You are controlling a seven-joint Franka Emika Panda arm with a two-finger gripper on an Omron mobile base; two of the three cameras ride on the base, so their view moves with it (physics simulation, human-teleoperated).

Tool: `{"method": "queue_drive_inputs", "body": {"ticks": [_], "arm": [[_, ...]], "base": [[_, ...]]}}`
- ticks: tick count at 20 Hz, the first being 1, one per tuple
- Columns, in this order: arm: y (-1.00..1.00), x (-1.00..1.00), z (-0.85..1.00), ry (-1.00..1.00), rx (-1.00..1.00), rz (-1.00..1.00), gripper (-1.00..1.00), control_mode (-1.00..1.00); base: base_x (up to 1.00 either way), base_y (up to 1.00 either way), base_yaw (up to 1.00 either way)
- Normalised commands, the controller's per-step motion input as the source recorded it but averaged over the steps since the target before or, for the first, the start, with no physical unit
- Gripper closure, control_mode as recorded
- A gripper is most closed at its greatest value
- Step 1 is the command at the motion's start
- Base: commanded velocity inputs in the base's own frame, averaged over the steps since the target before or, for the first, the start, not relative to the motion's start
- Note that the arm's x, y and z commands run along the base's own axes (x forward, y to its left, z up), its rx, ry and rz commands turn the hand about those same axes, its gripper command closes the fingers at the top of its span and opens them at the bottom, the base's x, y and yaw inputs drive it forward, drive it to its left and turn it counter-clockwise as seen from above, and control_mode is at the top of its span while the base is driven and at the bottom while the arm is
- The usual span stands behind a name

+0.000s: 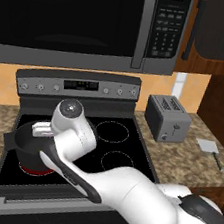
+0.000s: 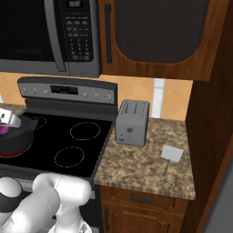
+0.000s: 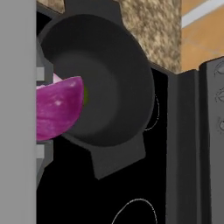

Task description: Put the lime and onion in the pot. Retrieve the spatula and lightly stir the vegetables in the pot.

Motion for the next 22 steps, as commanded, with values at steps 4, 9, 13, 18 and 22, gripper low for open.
{"method": "queue_drive_inputs", "body": {"ticks": [4, 9, 13, 18, 22], "arm": [[0.36, 0.48, -0.29, 0.04, -0.05, -0.02, 1.0, -1.0], [0.19, 0.35, -0.4, 0.05, -0.03, -0.02, 1.0, -1.0], [0.21, 0.26, -0.41, 0.02, -0.05, -0.01, 1.0, -1.0], [0.15, 0.04, -0.18, 0.0, -0.08, -0.05, -1.0, -1.0], [-0.06, 0.0, 0.1, 0.0, 0.0, -0.1, -1.0, -1.0]], "base": [[0.0, 0.0, 0.0], [0.0, 0.0, 0.0], [0.0, 0.0, 0.0], [0.0, 0.0, 0.0], [0.0, 0.0, 0.0]]}}
